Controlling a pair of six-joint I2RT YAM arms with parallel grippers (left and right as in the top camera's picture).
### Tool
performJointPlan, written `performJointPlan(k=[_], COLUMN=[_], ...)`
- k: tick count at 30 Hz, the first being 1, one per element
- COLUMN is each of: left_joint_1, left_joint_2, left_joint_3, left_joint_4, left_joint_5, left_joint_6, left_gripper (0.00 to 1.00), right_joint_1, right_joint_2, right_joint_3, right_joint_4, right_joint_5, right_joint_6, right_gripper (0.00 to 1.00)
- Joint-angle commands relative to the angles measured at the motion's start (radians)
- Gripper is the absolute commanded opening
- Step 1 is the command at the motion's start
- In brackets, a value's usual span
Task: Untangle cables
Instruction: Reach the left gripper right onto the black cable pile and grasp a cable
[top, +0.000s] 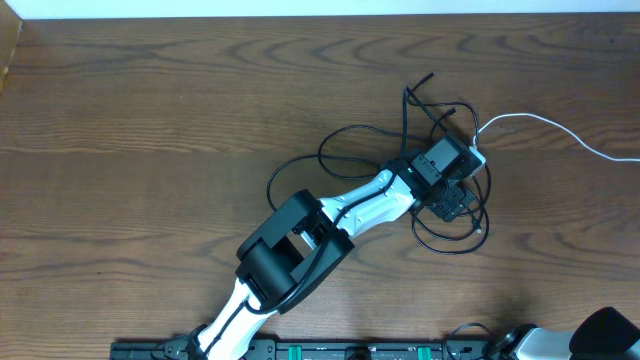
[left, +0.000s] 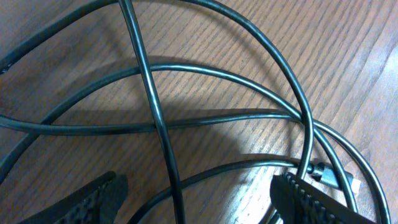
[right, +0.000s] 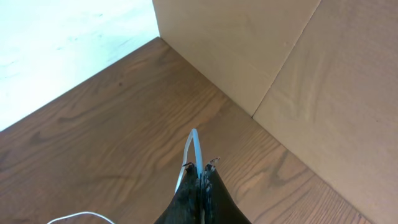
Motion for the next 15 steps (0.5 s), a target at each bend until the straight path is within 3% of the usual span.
performJointPlan(k=[1,6,9,13,15], left_joint_1=[-0.005,-0.016,-0.015,-0.016,-0.015], left_joint_2=[0.021,0.038,0.038,0.038,0.038], left_joint_3=[0.014,0.014,0.014,0.014,0.014], left_joint_4=[-0.005,-0.011,-0.012,-0.015,-0.015], left_joint_5=[0.015,0.014,0.012,0.0,-0.015], left_joint_6=[0.012,0.023,0.027,0.045,0.045], left_gripper=[0.78,0.71,0.61,0.29,0.23], right_joint_1=[0.008,0.008,0.008,0.008,0.008], right_joint_2=[0.001,0.001,0.001,0.001,0.001], right_joint_3=[-0.004,-0.004,-0.004,-0.004,-0.004], right_joint_4=[0.002,0.002,0.002,0.002,0.002], right_joint_5=[-0.006,-0.006,-0.006,-0.014,-0.014], right_joint_6=[0.013,0.013,0.013,0.013,0.013], right_gripper=[0.01,0.01,0.01,0.01,0.01])
